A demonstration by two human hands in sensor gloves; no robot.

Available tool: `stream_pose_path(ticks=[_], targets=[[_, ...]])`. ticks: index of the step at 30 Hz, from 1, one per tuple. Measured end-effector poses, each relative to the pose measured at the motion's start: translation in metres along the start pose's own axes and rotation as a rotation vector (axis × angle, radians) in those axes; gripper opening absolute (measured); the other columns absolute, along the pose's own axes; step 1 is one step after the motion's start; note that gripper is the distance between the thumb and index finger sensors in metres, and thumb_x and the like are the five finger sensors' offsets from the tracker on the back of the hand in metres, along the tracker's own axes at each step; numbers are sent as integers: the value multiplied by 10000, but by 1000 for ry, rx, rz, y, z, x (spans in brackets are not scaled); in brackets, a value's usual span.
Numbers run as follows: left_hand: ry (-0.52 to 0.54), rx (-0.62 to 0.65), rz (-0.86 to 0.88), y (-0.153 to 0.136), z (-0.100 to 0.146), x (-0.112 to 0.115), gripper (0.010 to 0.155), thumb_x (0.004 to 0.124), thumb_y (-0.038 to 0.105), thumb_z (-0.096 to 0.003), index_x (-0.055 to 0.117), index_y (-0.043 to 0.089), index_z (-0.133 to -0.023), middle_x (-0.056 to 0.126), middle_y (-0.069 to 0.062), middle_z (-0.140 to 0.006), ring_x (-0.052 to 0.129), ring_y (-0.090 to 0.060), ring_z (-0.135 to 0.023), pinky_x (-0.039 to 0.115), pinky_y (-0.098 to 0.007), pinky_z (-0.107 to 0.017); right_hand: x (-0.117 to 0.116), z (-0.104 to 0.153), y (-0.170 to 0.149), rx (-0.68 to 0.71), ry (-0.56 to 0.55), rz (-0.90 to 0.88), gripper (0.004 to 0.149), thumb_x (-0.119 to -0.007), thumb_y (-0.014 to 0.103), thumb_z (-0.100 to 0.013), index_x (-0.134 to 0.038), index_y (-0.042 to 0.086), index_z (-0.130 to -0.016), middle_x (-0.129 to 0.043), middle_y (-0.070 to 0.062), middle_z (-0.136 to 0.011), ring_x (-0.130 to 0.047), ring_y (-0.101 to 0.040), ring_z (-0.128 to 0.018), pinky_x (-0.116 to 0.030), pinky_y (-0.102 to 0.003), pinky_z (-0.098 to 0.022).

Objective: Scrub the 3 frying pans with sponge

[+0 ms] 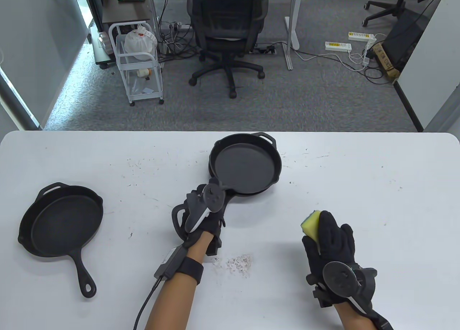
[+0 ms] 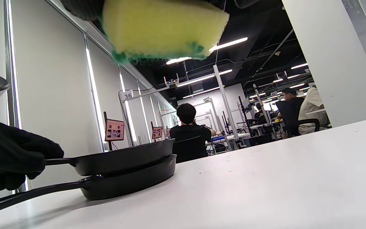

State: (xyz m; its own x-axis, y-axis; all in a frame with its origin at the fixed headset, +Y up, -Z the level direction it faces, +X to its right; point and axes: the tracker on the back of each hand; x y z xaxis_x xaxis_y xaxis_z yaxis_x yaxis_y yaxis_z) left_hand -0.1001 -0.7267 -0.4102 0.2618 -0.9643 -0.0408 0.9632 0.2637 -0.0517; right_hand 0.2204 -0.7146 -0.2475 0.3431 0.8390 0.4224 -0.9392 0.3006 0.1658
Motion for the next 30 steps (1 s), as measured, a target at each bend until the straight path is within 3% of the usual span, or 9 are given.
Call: stream_pose_path(ticks=[7,12,17,22,27,30], targets=[[-27,-5,-57,2,-12,12,616,772,314,-540,666,252,-1143,799,-116,-1013,906,-293,-775,725,-591,-686,1,0,0,1,-5,-11,747,-699,493,-457,-340,246,-1063,-604,-54,-1107,-855,-304,-892,-537,-596,-747],[-100,-24,16,-4,-11,19,594,742,312,-544,688,231,-1130,704,-157,-1091,834,-349,-884,657,-627,-718,1,0,2,13,2,-7,747,-699,494,-457,-340,246,-1063,-605,-57,-1107,-857,-304,-890,-538,-596,-747],[-9,-28,2,-21,10,-7,731,746,463,-525,578,176,-1177,559,-204,-1178,687,-436,-1011,565,-662,-745,-1,2,2,22,12,-6,748,-699,493,-457,-341,242,-1063,-606,-60,-1106,-859,-308,-887,-539,-598,-745],[12,-229,-198,-82,44,-42,870,767,552,-505,504,98,-1200,529,-227,-1188,659,-456,-1030,569,-666,-748,-5,2,2,21,30,-9,750,-699,495,-457,-340,239,-1064,-607,-60,-1106,-859,-309,-887,-540,-597,-745],[42,-564,-322,-178,79,-70,925,785,587,-485,534,33,-1181,591,-271,-1143,723,-495,-999,654,-681,-706,-6,6,8,51,18,36,752,-700,497,-456,-340,238,-1064,-608,-62,-1105,-859,-309,-888,-541,-597,-744],[-60,-710,-283,-219,97,-75,953,785,579,-486,510,-25,-1170,572,-318,-1116,726,-537,-988,699,-684,-674,-6,7,11,64,11,60,755,-700,500,-455,-338,239,-1064,-610,-60,-1104,-860,-305,-888,-542,-595,-744]])
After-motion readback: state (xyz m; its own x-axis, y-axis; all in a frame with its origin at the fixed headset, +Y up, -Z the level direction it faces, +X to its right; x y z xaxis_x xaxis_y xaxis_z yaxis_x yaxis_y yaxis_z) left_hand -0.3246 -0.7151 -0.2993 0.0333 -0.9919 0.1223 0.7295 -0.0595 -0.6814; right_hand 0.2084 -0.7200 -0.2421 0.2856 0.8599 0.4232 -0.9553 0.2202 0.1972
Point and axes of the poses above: the tracker on the back of each hand, its own y axis roughly to the thumb side, its own z axis roughly from the fingertips to the wrist, x = y × z
